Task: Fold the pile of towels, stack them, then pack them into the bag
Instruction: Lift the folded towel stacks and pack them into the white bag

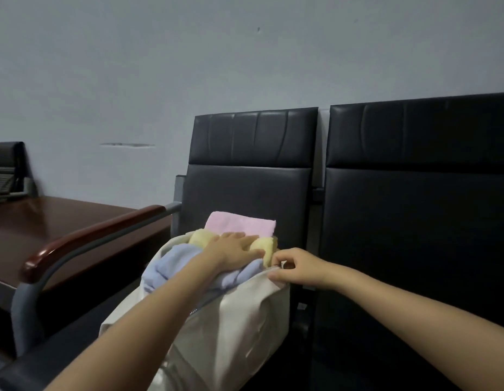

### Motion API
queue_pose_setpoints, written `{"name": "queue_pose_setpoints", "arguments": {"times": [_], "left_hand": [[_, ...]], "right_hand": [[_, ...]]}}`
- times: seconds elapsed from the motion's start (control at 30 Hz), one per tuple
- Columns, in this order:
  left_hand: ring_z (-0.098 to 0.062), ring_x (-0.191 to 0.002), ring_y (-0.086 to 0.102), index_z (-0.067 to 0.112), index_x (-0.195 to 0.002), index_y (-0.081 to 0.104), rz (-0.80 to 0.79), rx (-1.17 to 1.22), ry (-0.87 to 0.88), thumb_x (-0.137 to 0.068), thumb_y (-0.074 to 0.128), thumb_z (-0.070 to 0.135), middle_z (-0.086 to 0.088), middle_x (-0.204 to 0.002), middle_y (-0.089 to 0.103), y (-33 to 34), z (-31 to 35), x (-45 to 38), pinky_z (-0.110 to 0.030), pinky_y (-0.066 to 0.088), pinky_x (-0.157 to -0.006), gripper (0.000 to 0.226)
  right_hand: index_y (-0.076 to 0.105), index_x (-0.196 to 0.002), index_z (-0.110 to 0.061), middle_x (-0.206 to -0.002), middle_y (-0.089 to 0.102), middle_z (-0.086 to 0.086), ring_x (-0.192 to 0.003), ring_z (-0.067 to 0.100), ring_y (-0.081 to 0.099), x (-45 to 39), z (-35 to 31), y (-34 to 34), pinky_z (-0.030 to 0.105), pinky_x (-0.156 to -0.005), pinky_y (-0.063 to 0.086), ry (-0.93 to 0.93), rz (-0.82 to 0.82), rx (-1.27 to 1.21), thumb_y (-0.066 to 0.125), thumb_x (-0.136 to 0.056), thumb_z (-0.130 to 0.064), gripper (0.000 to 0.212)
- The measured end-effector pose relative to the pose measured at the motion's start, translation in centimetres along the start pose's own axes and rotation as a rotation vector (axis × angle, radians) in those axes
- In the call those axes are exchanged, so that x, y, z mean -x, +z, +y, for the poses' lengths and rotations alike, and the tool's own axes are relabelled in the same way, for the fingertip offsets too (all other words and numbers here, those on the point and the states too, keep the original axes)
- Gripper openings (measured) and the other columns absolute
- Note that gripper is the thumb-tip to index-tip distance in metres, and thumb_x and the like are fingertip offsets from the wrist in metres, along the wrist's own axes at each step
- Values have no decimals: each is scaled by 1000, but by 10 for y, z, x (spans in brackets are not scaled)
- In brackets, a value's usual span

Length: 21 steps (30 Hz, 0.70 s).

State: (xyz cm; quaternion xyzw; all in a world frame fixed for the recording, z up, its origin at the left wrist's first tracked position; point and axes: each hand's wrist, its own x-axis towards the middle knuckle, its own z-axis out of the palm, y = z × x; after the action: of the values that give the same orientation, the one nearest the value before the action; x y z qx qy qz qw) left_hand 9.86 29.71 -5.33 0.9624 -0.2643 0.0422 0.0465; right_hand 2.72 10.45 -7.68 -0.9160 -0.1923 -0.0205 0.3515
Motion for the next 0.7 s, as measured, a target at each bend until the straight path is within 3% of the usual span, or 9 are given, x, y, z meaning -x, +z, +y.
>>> {"name": "queue_pose_setpoints", "arguments": {"times": [0.07, 0.13, 0.23, 0.33, 0.43, 0.53, 0.6, 0.67, 0.7], "left_hand": [[-27, -126, 45, 42, -138, 42, -39, -10, -9, -94, 30, 60, -1, -134, 52, 1, 2, -2, -44, 34, -102, 49], [-29, -135, 38, 42, -146, 33, -74, -78, -13, -97, 28, 59, -2, -148, 41, 0, 6, 1, -44, 28, -108, 52], [-31, -138, 31, 41, -151, 19, -157, -210, -16, -99, 32, 54, -3, -153, 31, -4, 4, 7, -44, 25, -112, 55], [-30, -130, 41, 33, -143, 36, -226, -201, -14, -99, 22, 53, -3, -137, 45, -3, -3, 8, -44, 32, -107, 51], [-24, -126, 47, 22, -134, 53, -189, 35, -54, -102, 21, 48, -2, -138, 52, -3, -8, -2, -40, 32, -108, 52], [-22, -122, 50, 21, -131, 57, -119, 95, -47, -105, 28, 37, -2, -137, 55, -7, -6, -18, -36, 35, -106, 43], [-25, -115, 52, 25, -128, 59, -2, 25, -34, -102, 32, 34, -6, -130, 57, -6, -4, -29, -38, 40, -102, 39], [-27, -113, 50, 28, -127, 59, 118, -11, -22, -99, 36, 33, -10, -125, 55, -3, -3, -40, -42, 43, -98, 36], [-27, -116, 48, 29, -128, 57, 154, -27, -4, -99, 37, 32, -9, -127, 52, -1, -2, -44, -43, 43, -97, 35]], "right_hand": [[55, -76, 5, -70, 44, 5, -65, 10, 39, 2, -6, -3, 27, -61, 32, -37, 74, -66, 70, -77, -27, 35], [57, -77, 6, -68, 45, 5, -64, 9, 39, 1, -20, -13, 27, -60, 32, -90, 125, -83, 74, -80, -21, 32], [60, -71, -5, -66, 49, 4, -62, 8, 42, -6, -41, -28, 22, -58, 35, -159, 167, -70, 75, -82, -14, 20], [54, -64, -1, -62, 47, 10, -58, 13, 44, -10, -41, -20, 26, -56, 37, -153, 205, -114, 64, -86, -22, 32], [39, -51, -6, -56, 35, 7, -55, 14, 34, -15, -24, -7, 34, -56, 30, 8, 289, 58, 59, -85, -30, 46], [42, -44, -12, -73, 44, 8, -68, 18, 43, -24, -11, 2, 29, -57, 32, 320, 317, 152, 58, -79, -30, 43], [43, -53, -17, -87, 47, 12, -77, 21, 44, -29, -7, 8, 24, -52, 30, 478, 266, 175, 56, -78, -27, 29], [50, -75, -18, -100, 57, 14, -80, 21, 49, -33, -3, 12, 24, -50, 32, 533, 238, 158, 55, -80, -21, 8], [53, -90, -16, -107, 60, 12, -84, 21, 53, -35, 2, 14, 24, -54, 37, 543, 256, 133, 55, -81, -18, 9]]}}
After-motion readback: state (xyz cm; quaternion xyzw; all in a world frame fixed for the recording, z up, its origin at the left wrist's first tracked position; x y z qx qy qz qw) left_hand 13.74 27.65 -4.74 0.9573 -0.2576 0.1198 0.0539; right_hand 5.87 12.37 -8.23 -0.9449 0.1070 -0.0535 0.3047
